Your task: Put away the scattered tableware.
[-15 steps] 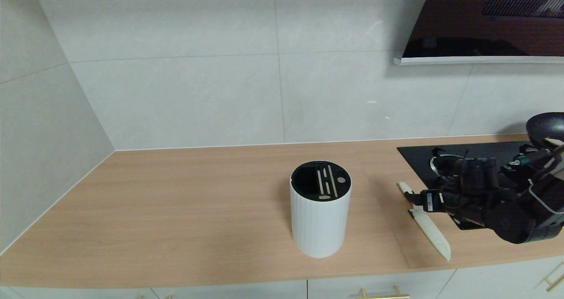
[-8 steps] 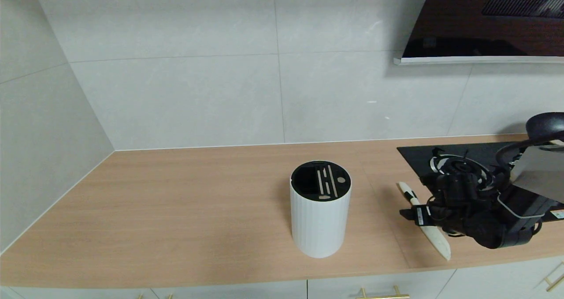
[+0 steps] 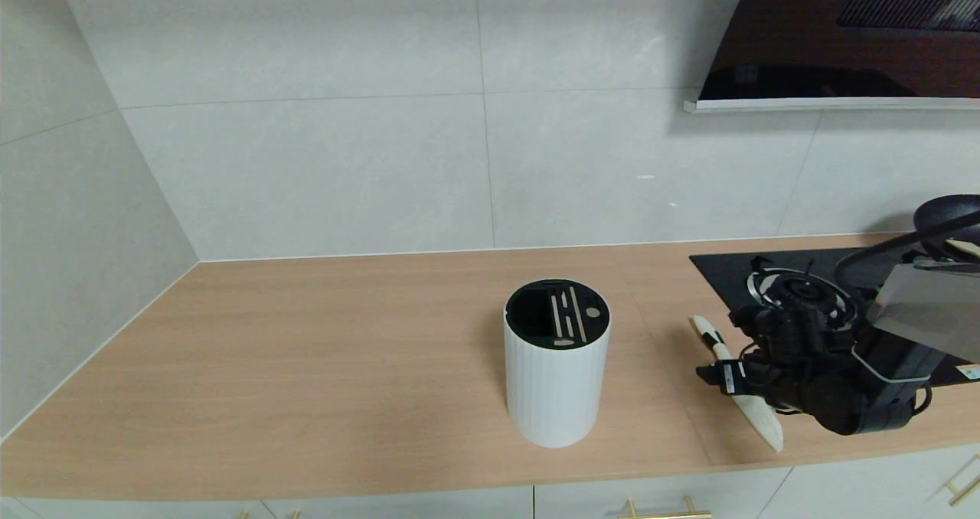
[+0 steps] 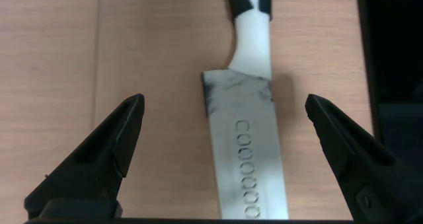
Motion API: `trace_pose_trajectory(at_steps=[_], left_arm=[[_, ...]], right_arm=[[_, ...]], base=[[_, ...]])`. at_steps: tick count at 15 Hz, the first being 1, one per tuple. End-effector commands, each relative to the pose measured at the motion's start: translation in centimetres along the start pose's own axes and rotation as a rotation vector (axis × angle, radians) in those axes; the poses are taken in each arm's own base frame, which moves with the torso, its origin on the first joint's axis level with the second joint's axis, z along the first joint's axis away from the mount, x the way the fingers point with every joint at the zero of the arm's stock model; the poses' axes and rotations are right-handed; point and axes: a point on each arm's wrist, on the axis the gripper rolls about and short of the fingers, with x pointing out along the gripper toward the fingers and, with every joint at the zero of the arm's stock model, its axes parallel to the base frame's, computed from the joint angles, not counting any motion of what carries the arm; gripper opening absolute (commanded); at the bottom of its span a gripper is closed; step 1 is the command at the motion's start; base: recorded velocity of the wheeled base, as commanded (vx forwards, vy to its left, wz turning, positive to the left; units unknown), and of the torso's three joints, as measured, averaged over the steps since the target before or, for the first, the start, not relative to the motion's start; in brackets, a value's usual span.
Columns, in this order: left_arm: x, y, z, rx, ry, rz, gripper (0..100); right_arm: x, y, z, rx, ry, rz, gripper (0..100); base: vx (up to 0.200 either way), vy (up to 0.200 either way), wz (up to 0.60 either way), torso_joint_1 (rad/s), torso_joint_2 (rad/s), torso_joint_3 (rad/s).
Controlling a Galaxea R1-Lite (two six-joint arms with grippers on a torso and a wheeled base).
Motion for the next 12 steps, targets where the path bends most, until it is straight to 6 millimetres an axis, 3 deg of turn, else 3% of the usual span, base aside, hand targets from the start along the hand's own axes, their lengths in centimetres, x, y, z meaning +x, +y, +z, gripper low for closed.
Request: trace_pose_trajectory(at_steps=[1,10,11,12], left_arm=[[0.0,0.0,0.0,0.000,0.000,0.000,100],[0.0,0.0,0.0,0.000,0.000,0.000,100],[0.0,0.0,0.0,0.000,-0.001,0.000,100],[0.0,0.0,0.0,0.000,-0.001,0.000,100]], right_arm=[[0.4,-0.1,-0.3,0.002,0.009,-0.002,100],[1.4,-0.8,-1.0,0.011,0.021,-0.017,100],[1.5,-0.8,-1.1,0.011,0.025,-0.017,0],[1.6,-0.8,-1.1,0.011,0.025,-0.017,0]], base=[[0.000,0.000,0.00,0.000,0.00,0.000],[0.000,0.000,0.00,0.000,0.00,0.000],[0.000,0.000,0.00,0.000,0.00,0.000],[0.000,0.000,0.00,0.000,0.00,0.000]])
